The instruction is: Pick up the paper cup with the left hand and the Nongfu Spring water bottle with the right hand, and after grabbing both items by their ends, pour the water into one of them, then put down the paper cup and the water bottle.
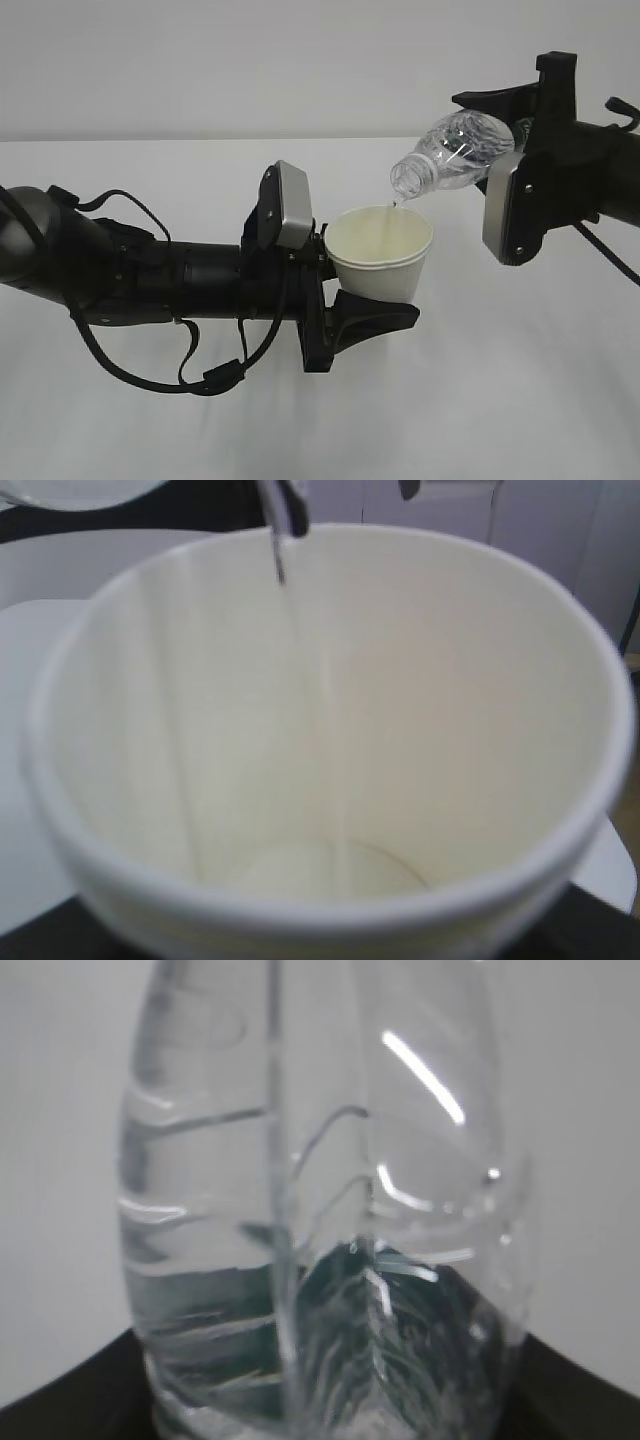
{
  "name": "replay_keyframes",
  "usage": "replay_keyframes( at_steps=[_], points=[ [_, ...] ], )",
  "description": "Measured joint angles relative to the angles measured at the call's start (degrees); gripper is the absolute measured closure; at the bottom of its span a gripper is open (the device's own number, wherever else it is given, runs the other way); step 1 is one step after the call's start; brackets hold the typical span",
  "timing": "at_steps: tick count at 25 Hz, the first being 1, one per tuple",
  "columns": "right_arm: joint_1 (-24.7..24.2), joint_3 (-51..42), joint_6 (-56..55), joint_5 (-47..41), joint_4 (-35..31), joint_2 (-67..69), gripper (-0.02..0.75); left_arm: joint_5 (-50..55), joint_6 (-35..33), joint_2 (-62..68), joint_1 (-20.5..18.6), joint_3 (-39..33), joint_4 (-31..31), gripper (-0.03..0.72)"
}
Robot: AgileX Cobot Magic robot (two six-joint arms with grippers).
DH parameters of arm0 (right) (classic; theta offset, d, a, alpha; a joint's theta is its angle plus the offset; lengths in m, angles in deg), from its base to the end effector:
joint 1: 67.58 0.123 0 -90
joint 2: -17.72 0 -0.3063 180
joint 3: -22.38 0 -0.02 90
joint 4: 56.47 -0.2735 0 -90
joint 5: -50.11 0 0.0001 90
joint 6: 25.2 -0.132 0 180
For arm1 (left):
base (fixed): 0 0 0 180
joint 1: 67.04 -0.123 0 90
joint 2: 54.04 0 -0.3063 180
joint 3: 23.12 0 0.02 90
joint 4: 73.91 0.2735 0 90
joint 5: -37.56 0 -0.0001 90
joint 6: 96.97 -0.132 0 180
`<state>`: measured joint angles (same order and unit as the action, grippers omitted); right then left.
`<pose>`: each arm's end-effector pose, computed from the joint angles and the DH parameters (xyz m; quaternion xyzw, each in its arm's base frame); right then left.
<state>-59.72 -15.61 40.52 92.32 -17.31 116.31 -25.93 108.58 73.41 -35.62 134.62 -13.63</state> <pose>0.3543 0.1054 0.2171 -0.6823 0.3528 -0.3129 0.5587 0.3065 -0.3074 0.1187 0.5108 0.5656 -0.4272 0.4865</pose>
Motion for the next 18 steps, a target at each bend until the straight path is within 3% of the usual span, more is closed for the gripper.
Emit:
replay_keyframes(
  at_steps=[18],
  points=[
    [0.0,0.0,0.3,0.2,0.0,0.0,0.265,2.8,-0.1,0.0,0.0,0.0,0.0,0.22]
  ],
)
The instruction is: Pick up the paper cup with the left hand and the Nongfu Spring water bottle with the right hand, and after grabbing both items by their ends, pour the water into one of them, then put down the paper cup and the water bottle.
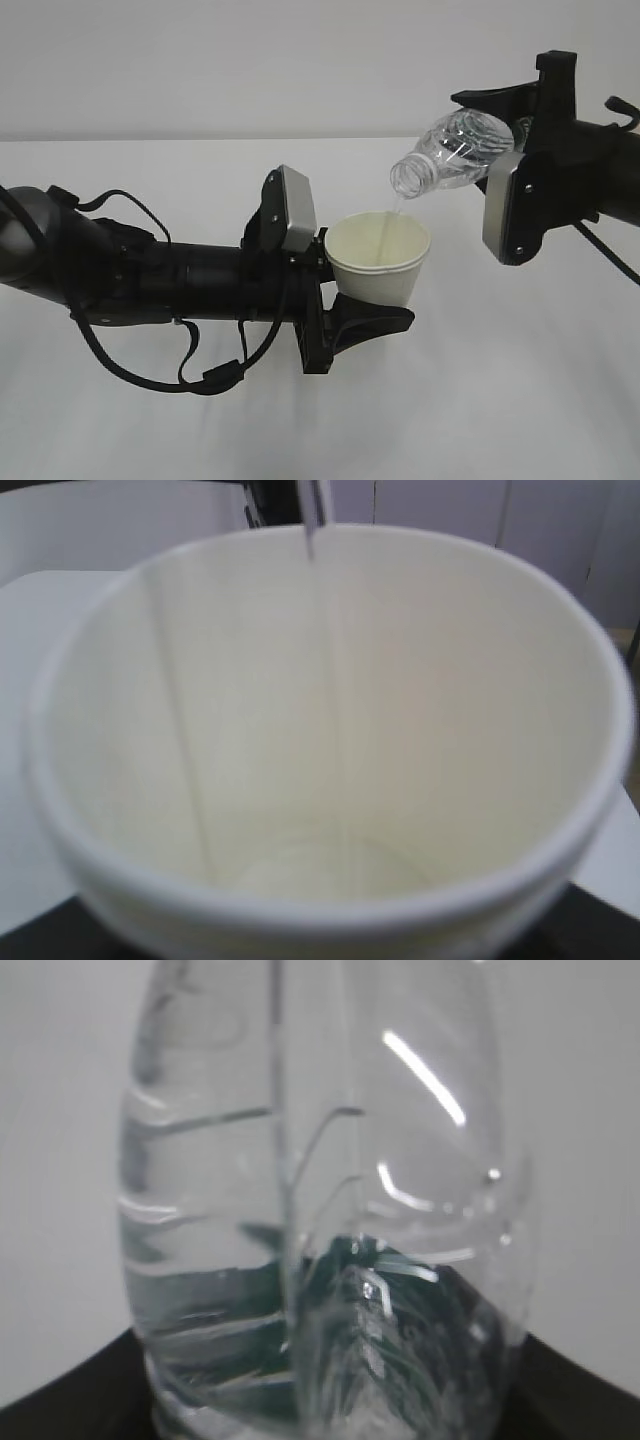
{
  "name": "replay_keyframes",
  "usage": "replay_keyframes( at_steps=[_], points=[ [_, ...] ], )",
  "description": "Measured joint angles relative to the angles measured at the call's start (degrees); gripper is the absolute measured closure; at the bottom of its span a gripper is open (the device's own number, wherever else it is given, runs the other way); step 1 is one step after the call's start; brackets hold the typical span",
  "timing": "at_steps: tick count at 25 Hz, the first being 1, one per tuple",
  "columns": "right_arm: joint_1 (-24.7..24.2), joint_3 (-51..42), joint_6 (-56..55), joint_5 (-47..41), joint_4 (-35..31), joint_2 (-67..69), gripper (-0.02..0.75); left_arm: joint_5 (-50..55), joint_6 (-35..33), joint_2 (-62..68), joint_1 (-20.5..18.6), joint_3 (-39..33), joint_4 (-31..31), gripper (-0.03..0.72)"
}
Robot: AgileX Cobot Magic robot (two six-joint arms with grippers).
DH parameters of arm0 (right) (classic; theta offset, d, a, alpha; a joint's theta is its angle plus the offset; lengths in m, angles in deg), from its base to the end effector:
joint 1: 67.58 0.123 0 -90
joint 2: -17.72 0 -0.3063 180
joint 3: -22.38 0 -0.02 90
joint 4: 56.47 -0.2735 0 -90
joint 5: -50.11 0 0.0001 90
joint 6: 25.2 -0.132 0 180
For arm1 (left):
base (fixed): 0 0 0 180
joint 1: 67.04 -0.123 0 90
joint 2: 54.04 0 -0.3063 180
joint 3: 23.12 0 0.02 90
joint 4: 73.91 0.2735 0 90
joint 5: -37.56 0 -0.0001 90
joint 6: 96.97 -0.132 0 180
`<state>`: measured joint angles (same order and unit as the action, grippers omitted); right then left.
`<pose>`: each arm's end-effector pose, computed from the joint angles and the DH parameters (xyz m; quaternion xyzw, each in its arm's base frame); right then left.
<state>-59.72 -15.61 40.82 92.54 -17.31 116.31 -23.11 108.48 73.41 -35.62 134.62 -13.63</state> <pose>0.3543 0.1056 0.2176 -0.6825 0.3500 -0.3144 0.5594 0.3092 -0.3060 0.1129 0.5155 0.5803 -0.4093 0.4796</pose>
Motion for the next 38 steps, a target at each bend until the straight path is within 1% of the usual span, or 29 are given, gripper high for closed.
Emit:
replay_keyframes(
  at_steps=[6,14,38],
  points=[
    [0.0,0.0,0.0,0.1,0.0,0.0,0.265,0.1,0.0,0.0,0.0,0.0,0.0,0.22],
    [0.0,0.0,0.0,0.5,0.1,0.0,0.265,0.3,0.0,0.0,1.8,0.0,-0.9,0.22],
    [0.0,0.0,0.1,0.9,0.1,0.0,0.265,2.0,0.0,0.0,1.8,0.0,-3.3,0.22]
  ],
)
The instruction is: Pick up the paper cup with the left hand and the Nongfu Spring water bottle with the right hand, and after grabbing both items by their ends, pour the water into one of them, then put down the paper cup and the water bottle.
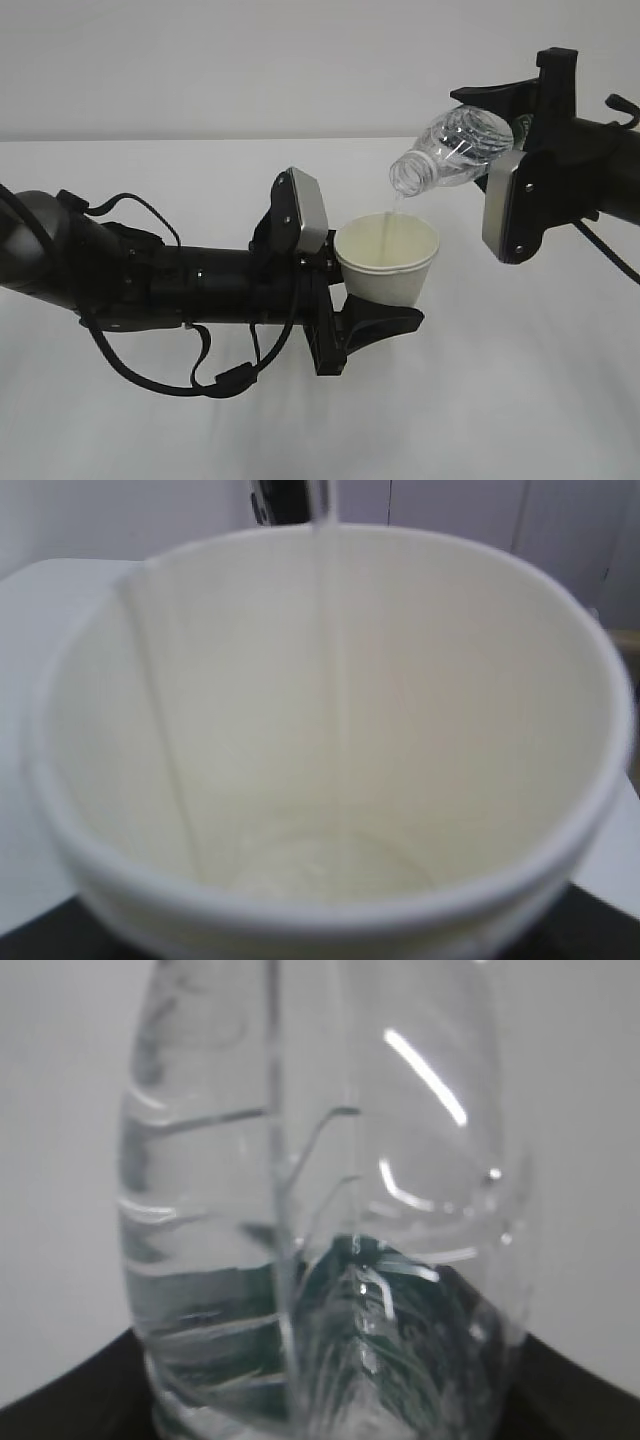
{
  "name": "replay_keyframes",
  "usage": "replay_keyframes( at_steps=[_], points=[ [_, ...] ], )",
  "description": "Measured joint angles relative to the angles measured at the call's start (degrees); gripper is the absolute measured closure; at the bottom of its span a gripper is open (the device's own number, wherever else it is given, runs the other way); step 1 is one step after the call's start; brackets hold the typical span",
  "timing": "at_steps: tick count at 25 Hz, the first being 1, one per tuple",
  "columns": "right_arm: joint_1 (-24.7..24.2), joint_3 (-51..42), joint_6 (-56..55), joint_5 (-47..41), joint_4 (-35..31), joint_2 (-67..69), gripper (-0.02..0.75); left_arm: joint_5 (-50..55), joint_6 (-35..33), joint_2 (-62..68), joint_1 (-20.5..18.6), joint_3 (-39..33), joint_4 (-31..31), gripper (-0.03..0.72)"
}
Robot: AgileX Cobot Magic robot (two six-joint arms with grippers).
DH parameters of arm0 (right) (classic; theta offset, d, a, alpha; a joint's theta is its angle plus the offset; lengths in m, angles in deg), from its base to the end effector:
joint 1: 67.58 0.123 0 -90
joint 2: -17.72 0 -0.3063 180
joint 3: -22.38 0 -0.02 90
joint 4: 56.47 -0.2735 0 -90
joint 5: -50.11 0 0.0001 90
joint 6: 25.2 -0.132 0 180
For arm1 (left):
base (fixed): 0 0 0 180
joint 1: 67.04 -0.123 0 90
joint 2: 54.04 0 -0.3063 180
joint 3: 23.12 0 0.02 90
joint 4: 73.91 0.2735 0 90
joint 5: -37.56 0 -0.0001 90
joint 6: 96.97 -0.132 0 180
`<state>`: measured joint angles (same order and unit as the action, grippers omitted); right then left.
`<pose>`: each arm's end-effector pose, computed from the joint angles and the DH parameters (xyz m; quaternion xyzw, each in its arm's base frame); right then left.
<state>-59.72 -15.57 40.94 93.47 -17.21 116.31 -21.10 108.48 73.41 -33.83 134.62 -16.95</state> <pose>0.3541 0.1067 0.2196 -0.6801 0.3443 -0.3154 0.5652 0.3074 -0.3141 0.1117 0.5037 0.5945 -0.4035 0.4796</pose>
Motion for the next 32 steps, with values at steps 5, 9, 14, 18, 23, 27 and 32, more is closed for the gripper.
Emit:
replay_keyframes(
  at_steps=[5,9,14,18,23,27,32],
  points=[
    [0.0,0.0,0.3,0.0,0.0,0.0,0.265,1.9,0.0,0.0,0.0,0.0,-0.5,0.22],
    [0.0,0.0,0.6,0.0,0.0,0.0,0.265,2.3,0.0,0.0,0.0,0.0,-0.7,0.221],
    [0.0,0.0,0.8,0.0,0.0,0.0,0.265,2.3,0.0,0.0,0.0,0.0,-0.7,0.221],
    [0.0,0.0,0.9,0.0,0.0,0.0,0.265,2.3,0.0,0.0,0.4,0.0,-0.8,0.221],
    [0.0,0.0,0.9,0.1,0.0,0.0,0.265,2.4,0.0,0.0,0.9,0.0,-0.8,0.221],
    [0.0,0.0,0.9,0.1,0.0,0.0,0.265,2.4,0.0,0.0,0.9,0.0,-0.8,0.222],
    [0.0,0.0,1.0,0.1,0.0,0.0,0.265,2.4,0.0,0.0,0.9,0.0,-0.8,0.222]
  ],
)
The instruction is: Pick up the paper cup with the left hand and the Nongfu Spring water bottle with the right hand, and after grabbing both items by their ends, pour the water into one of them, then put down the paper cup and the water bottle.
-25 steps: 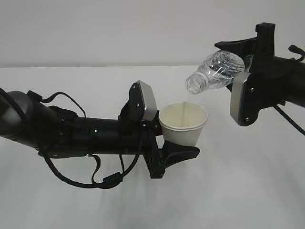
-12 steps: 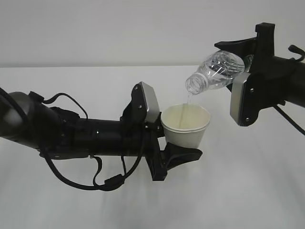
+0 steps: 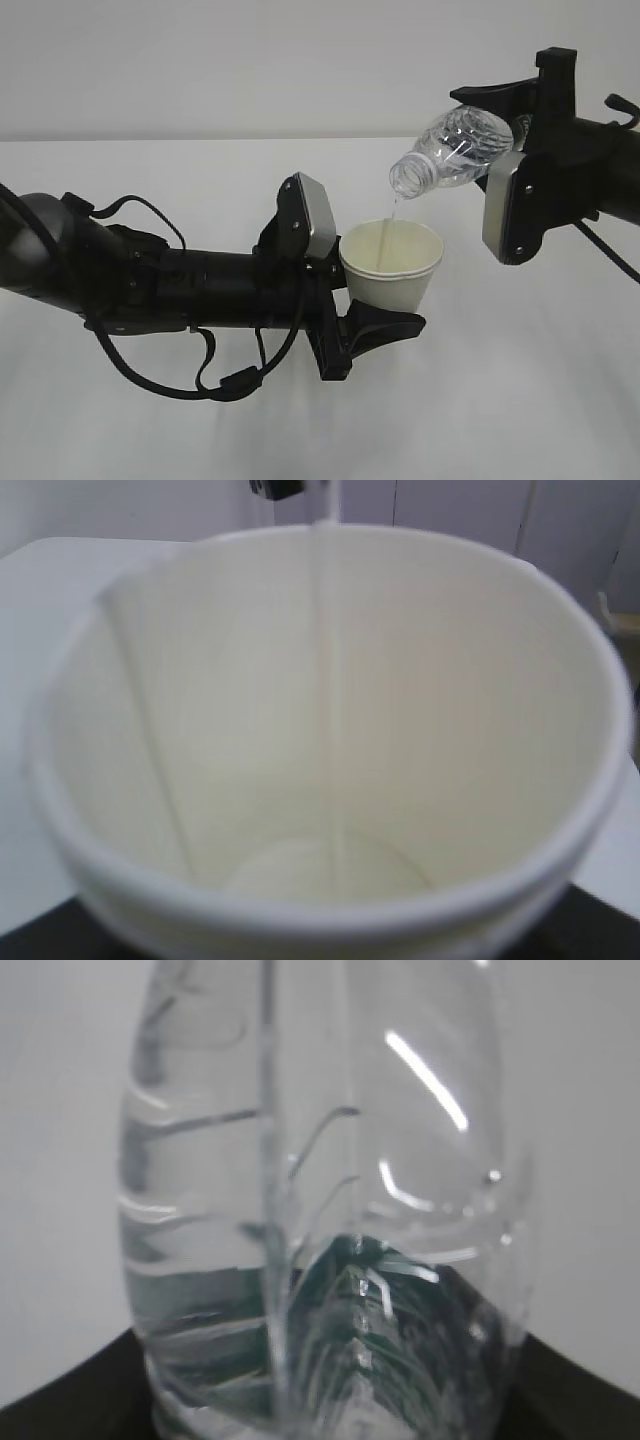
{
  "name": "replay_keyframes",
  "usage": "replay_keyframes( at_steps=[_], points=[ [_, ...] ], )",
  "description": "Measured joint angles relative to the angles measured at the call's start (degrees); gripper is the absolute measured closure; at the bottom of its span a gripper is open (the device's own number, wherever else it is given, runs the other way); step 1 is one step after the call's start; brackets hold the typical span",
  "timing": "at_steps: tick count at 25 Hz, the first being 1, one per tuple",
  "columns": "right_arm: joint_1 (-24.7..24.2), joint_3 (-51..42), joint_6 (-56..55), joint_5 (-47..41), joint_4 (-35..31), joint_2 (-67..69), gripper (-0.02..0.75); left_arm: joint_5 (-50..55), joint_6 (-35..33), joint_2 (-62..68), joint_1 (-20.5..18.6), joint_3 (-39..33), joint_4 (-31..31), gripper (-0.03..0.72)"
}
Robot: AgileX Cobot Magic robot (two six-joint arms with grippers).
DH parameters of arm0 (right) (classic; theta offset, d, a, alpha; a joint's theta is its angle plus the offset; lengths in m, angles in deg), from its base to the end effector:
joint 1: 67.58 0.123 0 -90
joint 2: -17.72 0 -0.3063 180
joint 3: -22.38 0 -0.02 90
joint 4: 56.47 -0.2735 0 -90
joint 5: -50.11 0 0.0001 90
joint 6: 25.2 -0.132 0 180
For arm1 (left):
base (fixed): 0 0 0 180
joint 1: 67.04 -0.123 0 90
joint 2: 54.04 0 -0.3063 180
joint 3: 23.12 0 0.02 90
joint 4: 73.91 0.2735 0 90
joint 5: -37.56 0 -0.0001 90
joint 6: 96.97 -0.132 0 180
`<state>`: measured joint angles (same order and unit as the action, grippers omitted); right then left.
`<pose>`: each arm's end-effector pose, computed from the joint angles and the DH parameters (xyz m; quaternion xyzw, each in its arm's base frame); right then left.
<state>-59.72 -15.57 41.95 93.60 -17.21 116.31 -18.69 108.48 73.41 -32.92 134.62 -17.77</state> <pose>0.3540 0.1069 0.2199 -0.6826 0.3377 -0.3205 0.5633 0.3059 -0.3173 0.1075 0.5058 0.6060 -0.3922 0.4724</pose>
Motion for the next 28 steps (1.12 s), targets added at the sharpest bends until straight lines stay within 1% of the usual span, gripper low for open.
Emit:
replay_keyframes(
  at_steps=[28],
  points=[
    [0.0,0.0,1.1,0.5,0.0,0.0,0.265,0.0,0.0,0.0,0.2,0.0,0.1,0.225]
  ],
)
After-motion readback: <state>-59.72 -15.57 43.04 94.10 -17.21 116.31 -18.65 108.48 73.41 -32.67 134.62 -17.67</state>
